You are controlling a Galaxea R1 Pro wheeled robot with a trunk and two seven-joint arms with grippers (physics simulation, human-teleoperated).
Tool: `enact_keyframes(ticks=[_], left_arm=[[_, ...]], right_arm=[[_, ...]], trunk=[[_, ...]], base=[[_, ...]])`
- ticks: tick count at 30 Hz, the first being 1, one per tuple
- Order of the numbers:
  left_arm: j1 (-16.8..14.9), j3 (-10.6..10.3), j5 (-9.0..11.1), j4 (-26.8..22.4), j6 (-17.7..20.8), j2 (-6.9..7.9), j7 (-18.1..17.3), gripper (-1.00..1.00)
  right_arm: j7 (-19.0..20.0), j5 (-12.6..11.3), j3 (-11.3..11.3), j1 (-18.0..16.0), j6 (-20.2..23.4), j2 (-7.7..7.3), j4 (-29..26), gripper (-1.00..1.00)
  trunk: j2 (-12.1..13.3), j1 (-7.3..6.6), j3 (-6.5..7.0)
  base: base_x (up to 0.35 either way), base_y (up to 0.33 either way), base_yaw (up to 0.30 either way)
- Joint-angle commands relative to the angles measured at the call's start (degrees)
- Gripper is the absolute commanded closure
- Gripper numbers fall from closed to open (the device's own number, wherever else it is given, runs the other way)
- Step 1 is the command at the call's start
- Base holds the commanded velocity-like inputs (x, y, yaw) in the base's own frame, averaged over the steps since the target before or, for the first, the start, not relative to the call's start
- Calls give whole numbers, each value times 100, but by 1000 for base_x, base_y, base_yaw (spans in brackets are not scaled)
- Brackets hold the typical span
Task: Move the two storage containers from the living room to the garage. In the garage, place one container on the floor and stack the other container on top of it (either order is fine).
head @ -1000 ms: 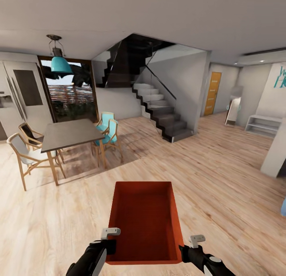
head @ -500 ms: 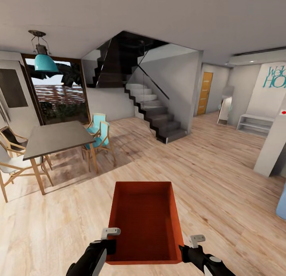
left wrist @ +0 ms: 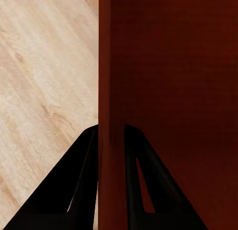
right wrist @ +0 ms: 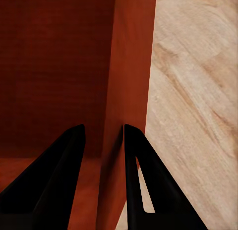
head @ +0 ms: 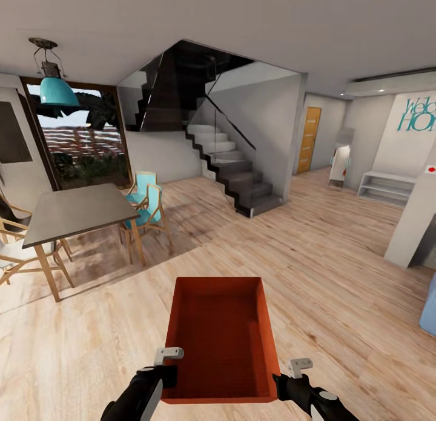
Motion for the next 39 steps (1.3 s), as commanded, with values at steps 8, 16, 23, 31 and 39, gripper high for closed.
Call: enact_keyframes(ticks=[8,16,23,31,39], left_arm=[[-1,50,-132,-14,36,-11,13,100],[-4,50,-132,-14,36,-11,13,100],[-4,50,-132,-14,36,-11,14,100],[-2,50,-132,-14,36,-11,15,100],[-1,50,-132,-14,36,-11,13,100]], right_arm=[[5,-87,66,-5,-7,-4,-4,100],[5,-87,58,-5,-7,-4,-4,100],[5,-87,60,-5,-7,-4,-4,100],[5,-87,65,-5,-7,-4,-4,100],[5,-87,66,-5,-7,-4,-4,100]], trunk=[[-12,3,-13],[-12,3,-17],[-12,3,6],[-12,3,74],[-12,3,88]], base=[[0,0,-1],[0,0,0],[0,0,-106],[0,0,-131],[0,0,-26]])
